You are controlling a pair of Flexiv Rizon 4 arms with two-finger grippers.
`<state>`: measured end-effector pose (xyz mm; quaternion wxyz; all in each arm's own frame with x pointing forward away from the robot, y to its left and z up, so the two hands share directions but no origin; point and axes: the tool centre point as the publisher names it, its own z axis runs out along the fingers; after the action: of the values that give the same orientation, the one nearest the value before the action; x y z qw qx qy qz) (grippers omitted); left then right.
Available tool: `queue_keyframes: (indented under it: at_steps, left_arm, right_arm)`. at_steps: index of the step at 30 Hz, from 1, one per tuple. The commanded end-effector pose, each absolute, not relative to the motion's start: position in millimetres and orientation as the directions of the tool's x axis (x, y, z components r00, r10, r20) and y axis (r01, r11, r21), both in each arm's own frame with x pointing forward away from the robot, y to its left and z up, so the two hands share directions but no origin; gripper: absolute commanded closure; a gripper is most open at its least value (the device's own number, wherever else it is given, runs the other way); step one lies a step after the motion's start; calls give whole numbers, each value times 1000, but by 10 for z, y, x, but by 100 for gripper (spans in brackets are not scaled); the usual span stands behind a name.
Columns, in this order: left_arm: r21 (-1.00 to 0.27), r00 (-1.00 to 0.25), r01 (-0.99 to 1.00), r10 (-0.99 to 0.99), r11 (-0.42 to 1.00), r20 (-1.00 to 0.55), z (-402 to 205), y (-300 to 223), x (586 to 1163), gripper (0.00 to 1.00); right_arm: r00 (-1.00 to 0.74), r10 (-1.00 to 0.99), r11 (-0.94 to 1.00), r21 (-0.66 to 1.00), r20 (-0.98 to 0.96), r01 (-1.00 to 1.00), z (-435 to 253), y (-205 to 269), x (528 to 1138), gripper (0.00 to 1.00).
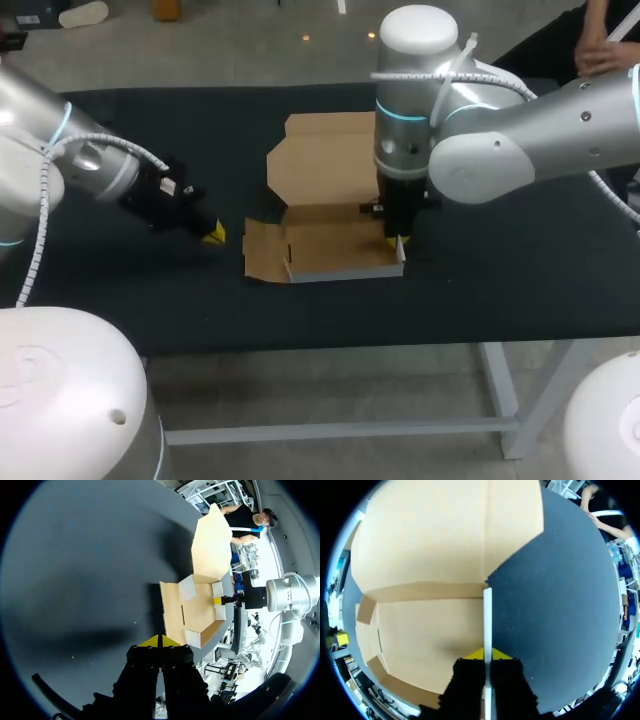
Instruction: Assemble the packaging by folding the flat box into shape, placing the metal phone stand inside, and closing the box properly
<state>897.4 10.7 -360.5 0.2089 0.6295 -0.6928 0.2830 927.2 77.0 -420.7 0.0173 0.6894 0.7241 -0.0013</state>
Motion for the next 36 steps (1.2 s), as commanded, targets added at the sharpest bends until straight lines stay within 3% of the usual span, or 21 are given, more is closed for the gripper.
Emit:
queue_keyframes:
  at_steps: [1,36]
  left_arm:
    - [-146,-153,-987,-710,71,687,-3805,155,9049,100]
    - [-162,-239,-970,-616,179,751,-4092,-205,9146,100]
  right_arm:
    - [-49,998,50,18,-29,999,-4205,780,9279,100]
    - [-49,998,50,18,-29,999,-4205,780,9279,100]
